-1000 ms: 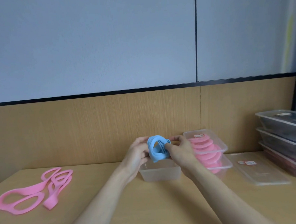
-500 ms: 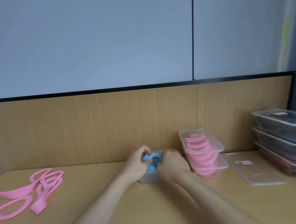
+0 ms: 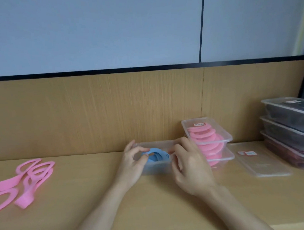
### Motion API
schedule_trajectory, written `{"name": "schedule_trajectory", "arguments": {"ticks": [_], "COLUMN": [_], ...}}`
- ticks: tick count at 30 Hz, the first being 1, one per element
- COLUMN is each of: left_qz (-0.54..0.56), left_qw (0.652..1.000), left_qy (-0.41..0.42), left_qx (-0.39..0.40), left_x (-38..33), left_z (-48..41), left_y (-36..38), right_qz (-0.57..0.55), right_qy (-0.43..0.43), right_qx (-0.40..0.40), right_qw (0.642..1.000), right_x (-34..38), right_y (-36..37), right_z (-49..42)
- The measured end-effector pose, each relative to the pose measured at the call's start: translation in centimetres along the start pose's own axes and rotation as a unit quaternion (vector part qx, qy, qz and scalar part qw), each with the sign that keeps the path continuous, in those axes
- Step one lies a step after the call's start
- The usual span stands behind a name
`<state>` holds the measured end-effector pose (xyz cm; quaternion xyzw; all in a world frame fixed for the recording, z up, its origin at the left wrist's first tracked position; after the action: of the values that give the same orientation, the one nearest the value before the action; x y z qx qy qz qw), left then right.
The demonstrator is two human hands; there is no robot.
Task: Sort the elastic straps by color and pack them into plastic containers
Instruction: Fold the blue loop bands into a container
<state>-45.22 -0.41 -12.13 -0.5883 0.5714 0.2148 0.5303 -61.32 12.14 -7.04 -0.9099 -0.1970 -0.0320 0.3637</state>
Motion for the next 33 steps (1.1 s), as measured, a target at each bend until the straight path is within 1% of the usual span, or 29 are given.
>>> {"name": "schedule_trajectory", "arguments": {"ticks": [3, 5, 8, 11, 13, 15, 16, 18, 19, 20, 22, 25, 33], "left_qz": [0.026, 0.047, 0.051, 0.049, 0.041, 0.04, 0.043, 0.04, 0.037, 0.037, 0.041, 0.043, 0.048], "left_qw": [1.0, 0.999, 0.998, 0.998, 0.998, 0.998, 0.998, 0.998, 0.998, 0.998, 0.997, 0.997, 0.997], "left_qy": [-0.003, -0.009, -0.023, -0.027, -0.025, -0.017, -0.014, -0.009, -0.007, -0.006, -0.004, -0.001, 0.001], "left_qx": [0.012, 0.01, 0.027, 0.04, 0.044, 0.047, 0.048, 0.055, 0.058, 0.06, 0.061, 0.061, 0.057], "left_x": [-0.1, -0.5, -0.9, -1.0, -1.0, -1.0, -1.0, -0.9, -0.9, -0.9, -1.0, -1.1, -1.4], "left_z": [0.1, 0.3, 0.7, 0.8, 0.9, 0.8, 0.7, 0.7, 0.7, 0.8, 0.9, 1.1, 1.4], "left_y": [0.1, 0.1, 0.1, 0.1, 0.1, 0.2, 0.3, 0.4, 0.5, 0.5, 0.5, 0.4, 0.3], "right_qz": [-0.012, -0.014, -0.002, 0.019, 0.073, 0.155, 0.192, 0.248, 0.261, 0.265, 0.248, 0.223, 0.21], "right_qy": [-0.035, -0.044, -0.048, -0.017, 0.041, 0.151, 0.228, 0.382, 0.436, 0.467, 0.504, 0.538, 0.563], "right_qx": [-0.061, -0.094, -0.134, -0.177, -0.183, -0.146, -0.107, 0.006, 0.06, 0.1, 0.142, 0.161, 0.111], "right_qw": [0.997, 0.994, 0.99, 0.984, 0.98, 0.965, 0.949, 0.89, 0.859, 0.837, 0.815, 0.797, 0.791], "right_x": [-0.4, -1.2, -3.1, -6.6, -9.7, -13.0, -14.7, -17.5, -18.4, -19.0, -19.8, -20.5, -20.1], "right_y": [-2.4, -3.7, -5.2, -7.2, -8.3, -8.8, -8.7, -7.9, -7.4, -7.1, -6.5, -6.2, -7.0], "right_z": [1.2, 1.6, 2.3, 3.5, 4.5, 5.6, 6.1, 7.2, 7.8, 8.3, 8.8, 9.3, 9.6]}}
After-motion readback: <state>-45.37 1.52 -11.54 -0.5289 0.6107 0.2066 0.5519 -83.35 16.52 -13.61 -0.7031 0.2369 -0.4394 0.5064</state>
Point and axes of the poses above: each hand's wrist, its own z-axis away from the middle knuckle, its own y-axis out of the palm, x = y × z, the point moved 5 cm from there along -z, towards the middle knuckle, and after that the axes turned 5 degrees about x, right-handed, at the moved point
